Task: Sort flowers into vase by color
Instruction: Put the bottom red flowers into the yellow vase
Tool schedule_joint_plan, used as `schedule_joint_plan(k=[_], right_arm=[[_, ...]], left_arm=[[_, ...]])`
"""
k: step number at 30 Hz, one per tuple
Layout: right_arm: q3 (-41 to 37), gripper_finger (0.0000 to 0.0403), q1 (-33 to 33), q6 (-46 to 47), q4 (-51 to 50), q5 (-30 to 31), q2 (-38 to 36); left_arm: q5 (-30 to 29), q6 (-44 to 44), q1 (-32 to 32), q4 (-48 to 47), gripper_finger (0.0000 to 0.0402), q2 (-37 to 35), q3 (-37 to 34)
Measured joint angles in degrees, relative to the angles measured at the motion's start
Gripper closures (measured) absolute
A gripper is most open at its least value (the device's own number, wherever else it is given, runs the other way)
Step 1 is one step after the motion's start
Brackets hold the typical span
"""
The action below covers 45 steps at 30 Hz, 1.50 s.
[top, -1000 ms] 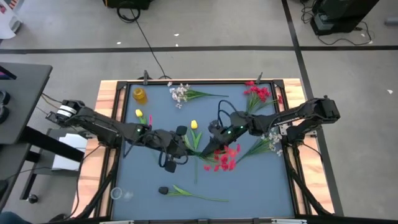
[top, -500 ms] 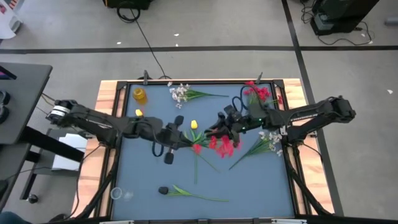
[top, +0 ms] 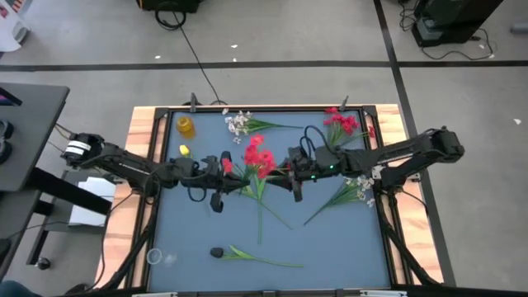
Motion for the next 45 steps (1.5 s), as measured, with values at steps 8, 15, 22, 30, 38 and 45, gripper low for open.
schedule_joint_plan(k=[8,15,22,30,38,45], right_arm=[[7.45,0.0179,0.04,-4.66,7.11,5.31,9.43],[14.11,0.0157,0.08,-11.18,2.33,9.91,10.67],[14.12,0.0152,-0.90,-12.68,-7.16,16.55,3.93],[14.12,0.0133,-0.94,-10.65,-19.03,19.77,-1.01],[14.03,0.0130,1.21,-4.44,-13.43,15.79,3.28],[14.24,0.0130,-0.41,-6.15,4.08,14.99,12.55]], left_arm=[[-0.08,-0.15,2.30,0.96,0.0394,-0.89,0.07],[-0.21,0.77,5.12,-3.87,0.0393,-7.46,0.07],[-0.24,2.31,5.77,-15.78,0.0394,-15.55,0.09],[-2.33,4.30,5.77,-26.69,0.0394,-22.77,-0.15],[-6.31,0.73,5.71,-5.07,0.0394,-27.87,-13.42],[-7.98,0.33,5.59,-0.77,0.0394,-27.73,-16.32]])
